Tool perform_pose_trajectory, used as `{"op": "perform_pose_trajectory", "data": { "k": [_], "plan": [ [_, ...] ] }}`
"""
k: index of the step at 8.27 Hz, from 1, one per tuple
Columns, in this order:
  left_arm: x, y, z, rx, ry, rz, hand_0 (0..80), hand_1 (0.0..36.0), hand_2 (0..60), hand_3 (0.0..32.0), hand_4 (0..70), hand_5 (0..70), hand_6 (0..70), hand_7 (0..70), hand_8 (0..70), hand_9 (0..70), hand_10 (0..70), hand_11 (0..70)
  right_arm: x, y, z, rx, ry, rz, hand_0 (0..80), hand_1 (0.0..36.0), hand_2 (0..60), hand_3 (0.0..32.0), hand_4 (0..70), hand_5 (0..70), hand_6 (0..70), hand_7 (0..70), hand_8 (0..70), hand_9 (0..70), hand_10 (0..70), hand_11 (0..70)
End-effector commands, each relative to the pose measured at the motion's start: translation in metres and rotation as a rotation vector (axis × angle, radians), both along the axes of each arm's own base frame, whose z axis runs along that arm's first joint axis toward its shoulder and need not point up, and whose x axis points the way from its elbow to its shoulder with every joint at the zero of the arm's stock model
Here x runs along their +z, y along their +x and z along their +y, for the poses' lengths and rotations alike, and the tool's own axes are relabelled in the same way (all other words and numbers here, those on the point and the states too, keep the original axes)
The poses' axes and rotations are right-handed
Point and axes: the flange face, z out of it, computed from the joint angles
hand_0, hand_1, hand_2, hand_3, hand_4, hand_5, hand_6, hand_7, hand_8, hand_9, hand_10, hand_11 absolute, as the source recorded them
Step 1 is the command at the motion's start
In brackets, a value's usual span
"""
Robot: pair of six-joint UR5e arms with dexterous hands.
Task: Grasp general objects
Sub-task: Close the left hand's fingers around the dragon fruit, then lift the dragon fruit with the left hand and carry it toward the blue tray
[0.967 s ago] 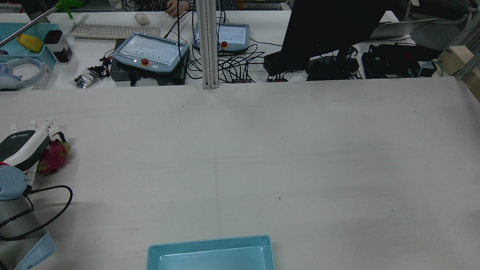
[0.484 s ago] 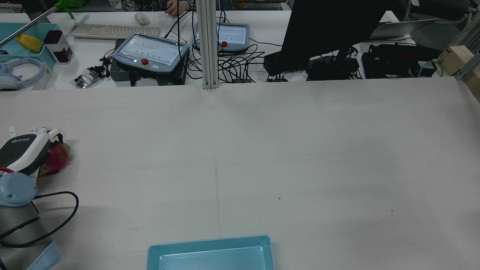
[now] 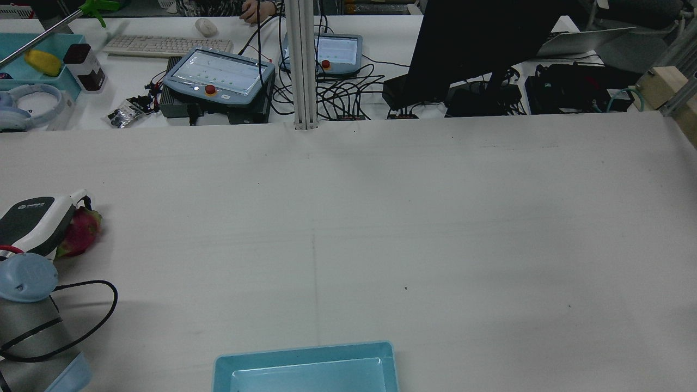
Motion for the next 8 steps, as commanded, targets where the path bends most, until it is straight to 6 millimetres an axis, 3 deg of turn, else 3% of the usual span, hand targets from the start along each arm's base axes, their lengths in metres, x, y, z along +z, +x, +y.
{"op": "perform_pose_trajectory", "data": {
  "k": [1,2,3,4,5,6,7,8],
  "plan": [
    [-0.007,-0.001,-0.001,-0.022,-0.022,0.086,80.0,25.7,33.4,0.0,70.0,70.0,70.0,70.0,64.6,70.0,52.2,70.0,0.000,0.001,0.000,0.001,0.000,0.000,0.0,0.0,0.0,0.0,0.0,0.0,0.0,0.0,0.0,0.0,0.0,0.0],
    [-0.027,0.002,0.001,-0.016,-0.017,0.152,80.0,26.3,35.9,0.0,70.0,70.0,70.0,70.0,70.0,70.0,58.0,70.0,0.000,0.000,0.000,-0.002,0.000,0.000,0.0,0.0,0.0,0.0,0.0,0.0,0.0,0.0,0.0,0.0,0.0,0.0],
    [-0.057,0.013,-0.007,0.066,0.016,0.243,80.0,27.4,37.9,0.0,70.0,70.0,70.0,70.0,70.0,70.0,63.5,70.0,0.000,0.000,0.000,-0.002,0.000,0.000,0.0,0.0,0.0,0.0,0.0,0.0,0.0,0.0,0.0,0.0,0.0,0.0],
    [-0.067,0.001,-0.033,0.158,0.080,0.366,80.0,26.8,36.8,0.0,70.0,70.0,70.0,70.0,70.0,70.0,68.8,70.0,0.000,0.000,0.000,0.000,0.000,0.000,0.0,0.0,0.0,0.0,0.0,0.0,0.0,0.0,0.0,0.0,0.0,0.0],
    [-0.085,-0.019,-0.060,0.257,0.136,0.449,80.0,25.9,35.6,0.0,70.0,70.0,70.0,70.0,70.0,70.0,68.8,70.0,0.000,0.001,0.000,0.001,0.000,0.000,0.0,0.0,0.0,0.0,0.0,0.0,0.0,0.0,0.0,0.0,0.0,0.0],
    [-0.116,-0.050,-0.088,0.363,0.214,0.508,80.0,22.1,36.0,0.0,70.0,70.0,70.0,70.0,70.0,70.0,70.0,70.0,0.000,0.000,0.000,0.000,0.000,0.000,0.0,0.0,0.0,0.0,0.0,0.0,0.0,0.0,0.0,0.0,0.0,0.0],
    [-0.138,-0.066,-0.102,0.477,0.272,0.550,80.0,22.2,44.0,0.0,70.0,70.0,70.0,70.0,70.0,70.0,70.0,70.0,0.000,0.000,0.000,0.000,0.000,0.000,0.0,0.0,0.0,0.0,0.0,0.0,0.0,0.0,0.0,0.0,0.0,0.0],
    [-0.161,-0.062,-0.106,0.582,0.307,0.628,80.0,23.9,57.2,0.0,70.0,70.0,70.0,70.0,70.0,70.0,70.0,70.0,0.000,0.000,0.000,-0.002,0.000,0.000,0.0,0.0,0.0,0.0,0.0,0.0,0.0,0.0,0.0,0.0,0.0,0.0]
  ]
}}
